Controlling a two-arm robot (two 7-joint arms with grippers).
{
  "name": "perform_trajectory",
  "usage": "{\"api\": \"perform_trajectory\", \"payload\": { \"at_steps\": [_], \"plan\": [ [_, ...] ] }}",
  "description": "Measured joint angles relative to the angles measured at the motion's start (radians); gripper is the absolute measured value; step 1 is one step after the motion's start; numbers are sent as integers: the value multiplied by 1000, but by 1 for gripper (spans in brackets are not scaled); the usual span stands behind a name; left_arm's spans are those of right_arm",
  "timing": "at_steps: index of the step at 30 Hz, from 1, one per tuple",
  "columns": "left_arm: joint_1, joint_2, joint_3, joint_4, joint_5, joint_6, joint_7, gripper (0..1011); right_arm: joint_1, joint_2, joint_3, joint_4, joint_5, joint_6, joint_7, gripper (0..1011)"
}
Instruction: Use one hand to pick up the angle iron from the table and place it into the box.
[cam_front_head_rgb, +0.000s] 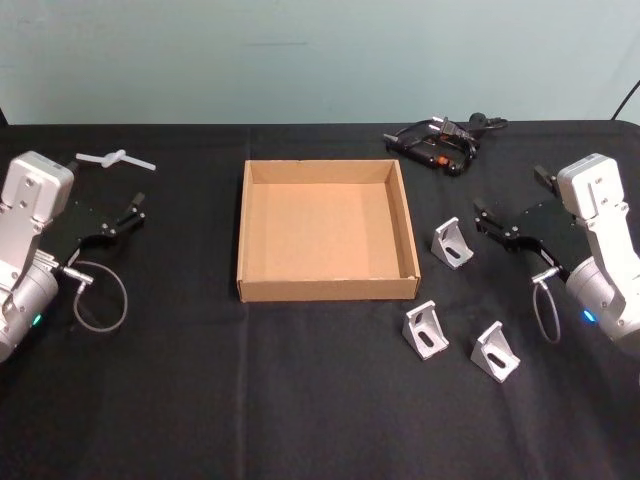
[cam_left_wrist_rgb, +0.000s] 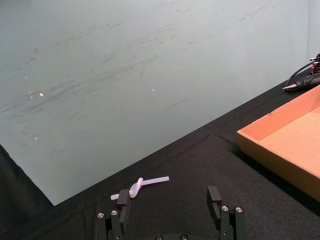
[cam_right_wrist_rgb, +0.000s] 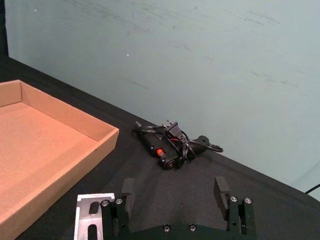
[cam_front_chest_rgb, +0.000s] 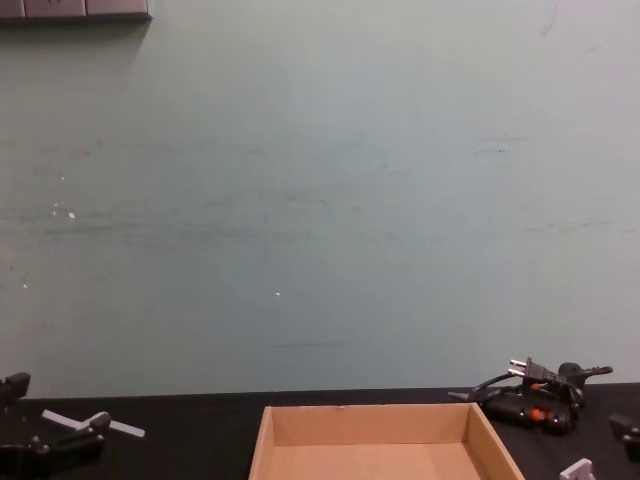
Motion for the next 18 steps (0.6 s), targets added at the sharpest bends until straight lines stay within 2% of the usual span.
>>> {"api": "perform_trajectory", "payload": {
  "at_steps": [18],
  "plan": [
    [0, 0, 0, 0, 0, 0, 0, 1005, 0, 0, 0, 0, 0, 0, 0, 1003]
  ]
}}
